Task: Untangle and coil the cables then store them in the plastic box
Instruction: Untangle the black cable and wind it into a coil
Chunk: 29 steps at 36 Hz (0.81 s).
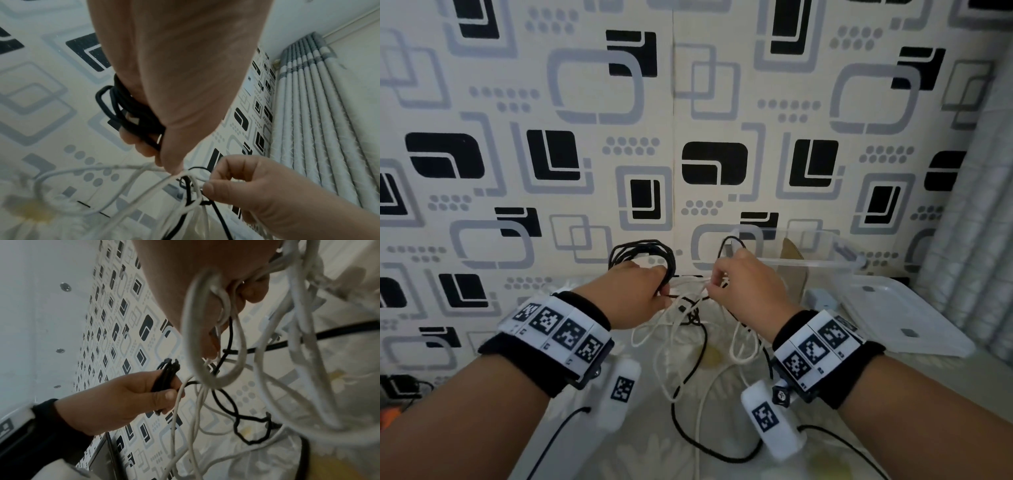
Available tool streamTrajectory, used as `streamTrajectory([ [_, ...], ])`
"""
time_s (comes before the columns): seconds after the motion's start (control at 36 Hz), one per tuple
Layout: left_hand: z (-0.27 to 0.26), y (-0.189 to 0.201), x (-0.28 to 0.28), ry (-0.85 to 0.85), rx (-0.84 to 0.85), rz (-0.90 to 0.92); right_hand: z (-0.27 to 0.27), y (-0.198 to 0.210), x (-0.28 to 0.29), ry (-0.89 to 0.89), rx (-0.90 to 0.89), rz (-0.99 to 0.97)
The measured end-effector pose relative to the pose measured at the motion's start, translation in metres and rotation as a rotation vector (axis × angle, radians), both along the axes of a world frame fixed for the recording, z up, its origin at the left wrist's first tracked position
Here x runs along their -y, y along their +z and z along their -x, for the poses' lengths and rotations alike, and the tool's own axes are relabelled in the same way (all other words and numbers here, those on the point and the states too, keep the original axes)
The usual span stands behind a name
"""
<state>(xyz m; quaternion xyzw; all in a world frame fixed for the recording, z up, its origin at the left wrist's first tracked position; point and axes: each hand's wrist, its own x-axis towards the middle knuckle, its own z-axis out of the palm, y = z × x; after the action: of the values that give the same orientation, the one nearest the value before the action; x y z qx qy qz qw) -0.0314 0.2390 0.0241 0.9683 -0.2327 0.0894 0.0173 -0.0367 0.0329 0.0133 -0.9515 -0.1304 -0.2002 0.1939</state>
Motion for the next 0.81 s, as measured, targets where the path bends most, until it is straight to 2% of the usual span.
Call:
streamTrajectory([
  [0.08, 0.003, 0.008, -0.006, 0.055, 0.020, -0.009, -0.001, 0.008, 0.004, 0.013, -0.013, -0.055],
  [0.25, 0.001, 0.021, -0.023, 0.234, 0.087, 0.138, 0.000, 0.013, 0.014, -0.015, -0.004, -0.104],
  [0.44, -0.003, 0.030, -0.032, 0.355, 0.194, 0.284, 0.000, 0.011, 0.030, -0.041, -0.056, 0.018],
  [0.56, -0.007, 0.032, -0.041, 0.422, 0.270, 0.366, -0.007, 0.007, 0.050, -0.037, -0.152, 0.032],
  [0.67, -0.005, 0.043, -0.057, 0.528, 0.342, 0.491, -0.013, -0.012, 0.080, -0.114, -0.338, 0.188],
  [0.81, -0.003, 0.059, -0.074, 0.580, 0.294, 0.690, -0.013, -0.033, 0.102, -0.126, -0.543, 0.286],
])
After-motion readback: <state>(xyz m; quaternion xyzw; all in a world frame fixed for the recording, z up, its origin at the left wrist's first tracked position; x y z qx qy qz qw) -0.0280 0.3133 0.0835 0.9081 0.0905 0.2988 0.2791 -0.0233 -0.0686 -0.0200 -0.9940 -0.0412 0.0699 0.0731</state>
